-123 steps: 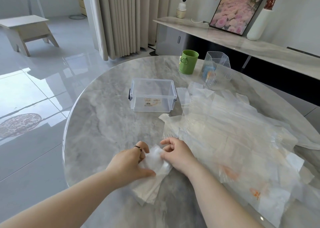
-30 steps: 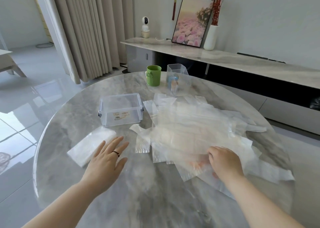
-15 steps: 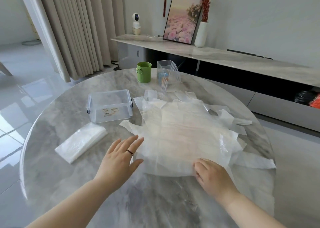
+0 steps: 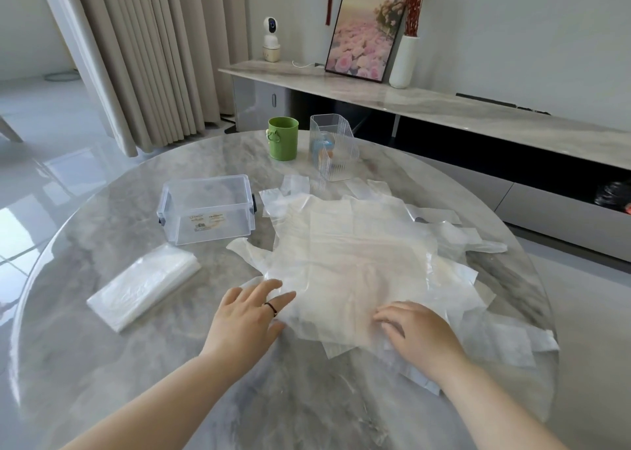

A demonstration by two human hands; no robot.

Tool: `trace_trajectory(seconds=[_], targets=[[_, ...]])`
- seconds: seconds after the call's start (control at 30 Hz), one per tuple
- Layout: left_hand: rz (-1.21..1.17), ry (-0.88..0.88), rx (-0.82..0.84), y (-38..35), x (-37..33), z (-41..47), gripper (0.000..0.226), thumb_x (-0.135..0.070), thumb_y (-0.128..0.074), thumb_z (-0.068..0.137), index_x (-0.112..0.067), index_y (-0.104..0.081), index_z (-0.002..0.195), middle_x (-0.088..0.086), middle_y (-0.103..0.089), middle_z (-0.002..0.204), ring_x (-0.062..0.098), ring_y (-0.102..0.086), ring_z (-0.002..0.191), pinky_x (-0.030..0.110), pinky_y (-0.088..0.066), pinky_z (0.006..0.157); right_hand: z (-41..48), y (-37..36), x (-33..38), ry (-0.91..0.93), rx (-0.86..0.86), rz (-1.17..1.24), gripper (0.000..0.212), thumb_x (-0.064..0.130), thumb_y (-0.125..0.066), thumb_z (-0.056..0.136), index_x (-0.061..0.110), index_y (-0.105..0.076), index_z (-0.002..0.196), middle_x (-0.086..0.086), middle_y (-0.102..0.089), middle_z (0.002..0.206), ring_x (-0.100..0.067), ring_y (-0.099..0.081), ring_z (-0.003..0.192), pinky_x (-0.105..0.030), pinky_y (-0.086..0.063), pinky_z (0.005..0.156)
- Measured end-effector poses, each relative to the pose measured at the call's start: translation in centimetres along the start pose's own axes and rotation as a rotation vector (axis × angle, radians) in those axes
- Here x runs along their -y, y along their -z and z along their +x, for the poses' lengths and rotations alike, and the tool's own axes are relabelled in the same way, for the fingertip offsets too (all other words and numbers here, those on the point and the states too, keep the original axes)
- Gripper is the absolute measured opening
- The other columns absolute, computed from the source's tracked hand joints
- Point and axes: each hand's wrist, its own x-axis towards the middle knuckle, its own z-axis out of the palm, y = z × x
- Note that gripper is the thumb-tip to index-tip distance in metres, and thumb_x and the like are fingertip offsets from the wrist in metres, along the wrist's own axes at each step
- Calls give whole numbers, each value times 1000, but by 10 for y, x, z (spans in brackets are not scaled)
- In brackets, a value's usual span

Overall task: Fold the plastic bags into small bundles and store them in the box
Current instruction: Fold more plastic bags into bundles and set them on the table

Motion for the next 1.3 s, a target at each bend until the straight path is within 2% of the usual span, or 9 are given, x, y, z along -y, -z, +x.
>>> trace_trajectory(seconds=[0.13, 0.23, 0.37, 0.63, 0.77, 0.9, 0.97, 1.13, 1.3], targets=[[-109, 68, -38, 5, 0, 10, 12, -32, -64, 68, -32, -75, 64, -14, -66, 79, 12, -42, 82, 13, -25, 56, 3, 2, 6, 9, -102, -126, 39, 47, -43, 90, 25, -63, 115, 16, -59, 121, -5, -56, 114, -19, -36, 100], [-354, 227, -26, 5, -2, 20, 16, -16, -59, 89, -17, -75, 93, -18, -58, 100, 3, -51, 85, 2, -31, 59, 4, -5, 11, 18, -174, -205, 65, 70, -33, 63, 27, -65, 100, 11, -70, 102, -8, -67, 94, -29, -41, 94], [-582, 339, -93, 9, 0, 23, 21, -12, -58, 89, -6, -69, 105, -14, -57, 101, 0, -51, 98, -8, -29, 74, 6, -8, 18, 39, -227, -305, 42, 41, -43, 65, 23, -67, 95, 6, -73, 92, -15, -71, 87, -34, -28, 94], [-630, 414, 21, 48, 14, 2, 13, -15, -58, 88, -24, -68, 87, -24, -56, 87, 1, -55, 89, -5, -34, 69, -3, 2, 6, -9, -290, -255, 33, 18, -37, 60, 27, -65, 44, 13, -62, 49, -9, -66, 56, -18, -48, 73], [-530, 293, 155, 75, 16, -24, 28, -23, -60, 87, -42, -54, 67, -22, -53, 83, -11, -48, 88, -6, -28, 73, -28, 9, 18, 42, 15, -213, 29, 11, -40, 83, 22, -60, 64, 4, -56, 78, -14, -54, 98, -15, -40, 71], [-534, 157, 472, 92, 18, -64, 16, -65, -44, 59, -59, -57, 66, -54, -38, 109, -34, -20, 112, 3, -24, 95, -56, 25, 34, 44, 238, -78, 23, 16, -42, 85, 23, -60, 73, 6, -54, 80, -12, -50, 89, -22, -36, 64], [-606, 221, 614, 96, 18, -87, 25, -67, -40, 51, -65, -54, 71, -42, -53, 107, -29, -28, 115, 5, -28, 99, -69, 30, 42, 16, 326, 25, 25, 17, -45, 84, 25, -68, 90, 12, -57, 74, -6, -50, 78, -20, -40, 70], [-758, 487, 689, 103, 23, -115, 11, -41, -51, 56, -32, -55, 52, -20, -49, 56, -4, -45, 60, 15, -34, 67, -89, 26, 54, -52, 541, 214, 33, 16, -50, 79, 38, -55, 54, 23, -56, 54, 3, -49, 60, -8, -36, 59], [-799, 782, 447, 94, 34, -110, 23, -28, -47, 77, -14, -38, 61, -4, -36, 62, 15, -32, 65, 26, -28, 63, -76, 23, 56, -213, 507, 377, 28, 16, -52, 85, 35, -59, 66, 10, -51, 68, -4, -47, 68, -11, -34, 58]])
